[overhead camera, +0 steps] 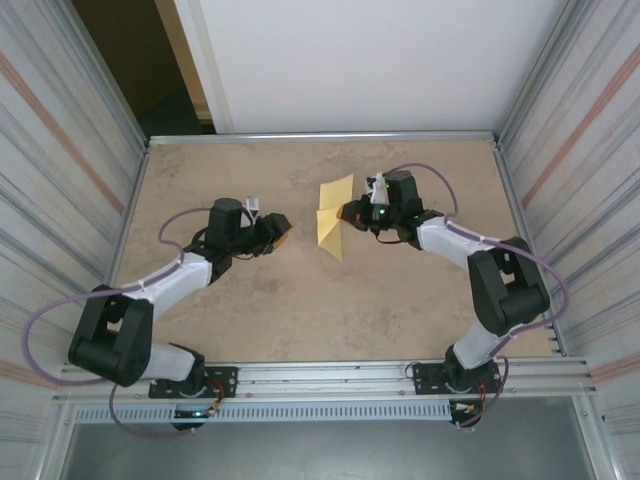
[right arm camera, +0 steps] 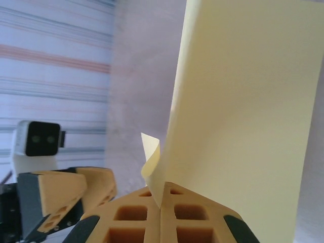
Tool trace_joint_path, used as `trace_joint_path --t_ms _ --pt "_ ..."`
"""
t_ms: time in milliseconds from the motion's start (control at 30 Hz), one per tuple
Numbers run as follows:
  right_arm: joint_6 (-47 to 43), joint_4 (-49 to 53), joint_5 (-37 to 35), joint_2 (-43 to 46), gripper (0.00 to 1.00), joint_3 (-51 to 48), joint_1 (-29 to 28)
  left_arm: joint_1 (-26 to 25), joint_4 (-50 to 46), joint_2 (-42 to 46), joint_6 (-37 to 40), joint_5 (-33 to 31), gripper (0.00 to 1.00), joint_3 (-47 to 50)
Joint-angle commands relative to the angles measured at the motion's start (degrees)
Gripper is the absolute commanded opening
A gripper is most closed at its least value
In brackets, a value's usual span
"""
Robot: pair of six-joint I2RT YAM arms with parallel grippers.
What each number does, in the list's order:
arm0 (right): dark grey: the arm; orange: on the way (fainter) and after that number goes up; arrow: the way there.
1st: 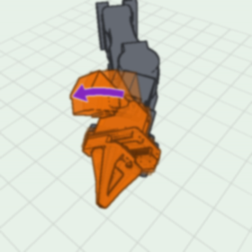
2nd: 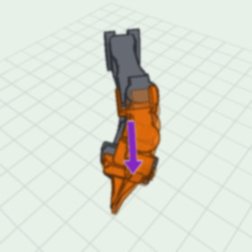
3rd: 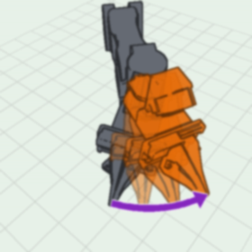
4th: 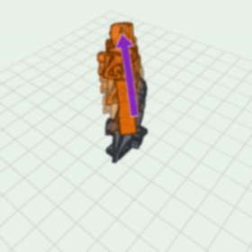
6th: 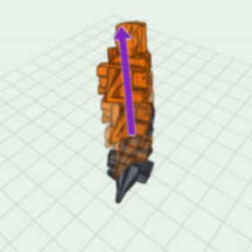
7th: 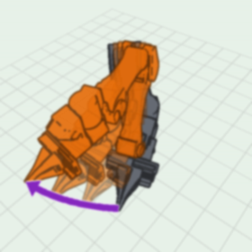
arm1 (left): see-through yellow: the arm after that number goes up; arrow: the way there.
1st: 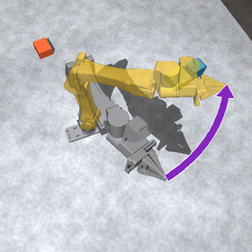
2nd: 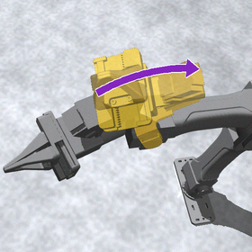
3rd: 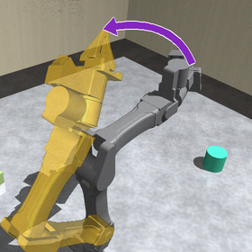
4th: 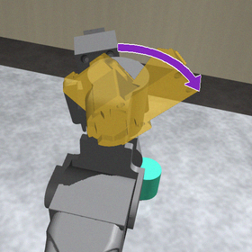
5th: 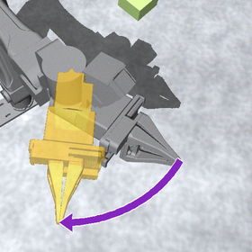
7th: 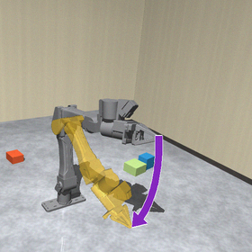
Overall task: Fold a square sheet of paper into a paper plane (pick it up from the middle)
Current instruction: Turn over the paper at the center of the table.
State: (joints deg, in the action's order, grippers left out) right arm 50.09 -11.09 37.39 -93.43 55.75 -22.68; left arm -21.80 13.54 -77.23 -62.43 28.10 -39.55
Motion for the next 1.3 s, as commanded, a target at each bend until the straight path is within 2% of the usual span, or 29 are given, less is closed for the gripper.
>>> trace_joint_path --t_ms 0,100,133,300,433,600,833,933,1100,1167,1267 --pt "2.23 -5.05 5.28 2.22 0.05 0.27 0.87 -0.08 5.37 1.79 1.45 2.07 0.55 1.20" --pt "5.77 -8.11 8.34 2.32 0.05 1.82 1.21 -1.32 10.98 1.23 0.50 4.77 0.73 0.61" --pt "6.86 -9.35 9.10 2.24 0.05 2.20 1.16 -1.73 10.77 1.11 0.66 4.80 0.75 0.09" --pt "11.52 -14.03 12.20 1.72 0.06 3.40 1.17 -3.86 12.33 -0.03 1.80 6.13 0.83 -2.43" --pt "13.26 -15.40 13.54 1.77 0.06 3.62 0.88 -4.52 18.20 -2.73 -0.72 8.75 0.81 -3.66" --pt "14.32 -16.23 14.24 1.85 0.07 3.30 0.54 -5.95 18.54 -5.53 -1.21 9.61 0.74 -7.60" --pt "15.21 -16.84 15.25 1.93 0.08 2.47 0.79 -6.14 19.47 -5.44 -0.76 9.11 0.51 -8.02" --pt "15.27 -16.92 15.26 1.98 0.09 2.17 1.46 -6.10 18.71 -4.55 -0.09 7.88 0.45 -7.66" --pt "15.08 -16.51 15.55 2.20 0.12 2.09 1.79 -6.14 17.49 -3.72 0.70 6.94 0.35 -7.64" --pt "14.74 -16.12 15.38 2.33 0.15 1.85 1.84 -6.15 17.41 -3.94 0.74 7.25 0.25 -7.82" --pt "13.63 -14.09 14.76 2.88 0.20 1.84 1.77 -6.10 16.55 -4.42 0.97 8.12 0.19 -8.76"
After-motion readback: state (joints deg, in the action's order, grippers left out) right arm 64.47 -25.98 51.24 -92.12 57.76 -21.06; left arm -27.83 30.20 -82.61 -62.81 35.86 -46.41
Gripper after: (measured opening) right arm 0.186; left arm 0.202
